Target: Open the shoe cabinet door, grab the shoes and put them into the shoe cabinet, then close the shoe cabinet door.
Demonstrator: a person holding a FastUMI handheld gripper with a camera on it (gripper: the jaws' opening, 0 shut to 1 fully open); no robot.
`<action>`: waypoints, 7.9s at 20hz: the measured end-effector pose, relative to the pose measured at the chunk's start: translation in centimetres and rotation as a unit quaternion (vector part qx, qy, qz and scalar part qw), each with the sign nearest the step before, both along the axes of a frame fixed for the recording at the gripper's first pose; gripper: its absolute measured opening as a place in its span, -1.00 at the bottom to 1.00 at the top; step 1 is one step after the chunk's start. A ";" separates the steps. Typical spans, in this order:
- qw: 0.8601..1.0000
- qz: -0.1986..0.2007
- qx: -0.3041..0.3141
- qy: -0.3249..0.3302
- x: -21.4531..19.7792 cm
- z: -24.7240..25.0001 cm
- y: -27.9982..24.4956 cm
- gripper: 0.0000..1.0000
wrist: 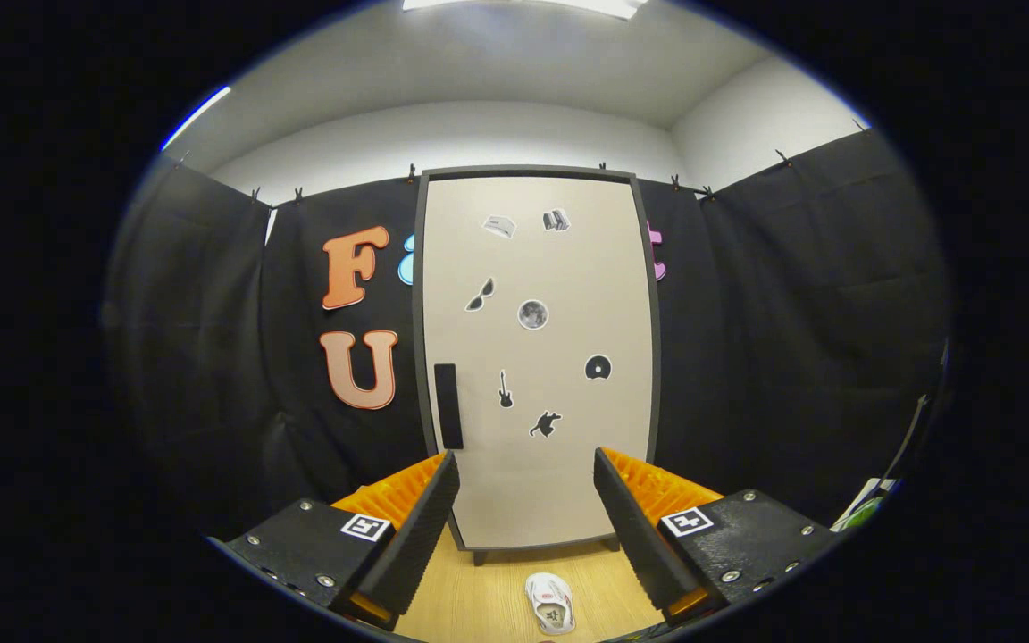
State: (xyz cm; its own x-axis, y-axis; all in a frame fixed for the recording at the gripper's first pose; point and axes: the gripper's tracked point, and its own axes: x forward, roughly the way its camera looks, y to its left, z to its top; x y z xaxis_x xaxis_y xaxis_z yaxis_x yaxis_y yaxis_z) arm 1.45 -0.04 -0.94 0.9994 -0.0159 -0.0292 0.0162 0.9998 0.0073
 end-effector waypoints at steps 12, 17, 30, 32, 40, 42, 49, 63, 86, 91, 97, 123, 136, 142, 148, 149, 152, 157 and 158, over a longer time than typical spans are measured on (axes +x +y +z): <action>0.999 0.033 0.000 0.013 4.6 -2.1 4.8 0.89; 0.998 0.053 -0.003 0.022 9.0 -3.3 7.7 0.89; 0.998 0.057 -0.024 0.021 21.7 -5.1 12.0 0.89; 0.998 0.050 -0.022 0.017 23.3 -5.0 11.8 0.88; 0.999 0.031 -0.032 0.023 25.3 -5.3 11.6 0.08; 0.999 0.032 -0.025 0.027 25.3 -5.3 11.6 -0.24; 0.998 0.046 -0.009 0.040 23.3 -5.2 11.3 -0.39; 0.998 0.022 0.022 0.050 15.1 -4.0 6.3 -0.59; 0.996 -0.068 0.038 0.053 6.8 -4.1 -10.3 -0.83; 0.996 -0.059 0.036 0.062 6.1 -4.5 -14.0 -0.83; 0.996 -0.050 0.044 0.060 6.4 -4.2 -18.9 -0.84; 0.996 -0.048 0.034 0.065 1.2 -3.0 -21.3 -0.93; 0.990 0.026 0.038 0.131 0.6 -11.1 -7.4 -0.82; 0.969 0.075 0.062 0.225 2.5 -22.2 -0.9 -0.56; 0.938 0.098 0.074 0.324 5.3 -34.3 1.6 -0.52; 0.935 0.097 0.075 0.333 6.0 -35.9 1.6 -0.50; 0.922 0.099 0.090 0.362 8.4 -40.8 2.0 -0.46; 0.896 0.107 0.108 0.417 11.0 -47.4 2.9 -0.45; 0.893 0.107 0.115 0.422 11.6 -48.4 3.2 -0.45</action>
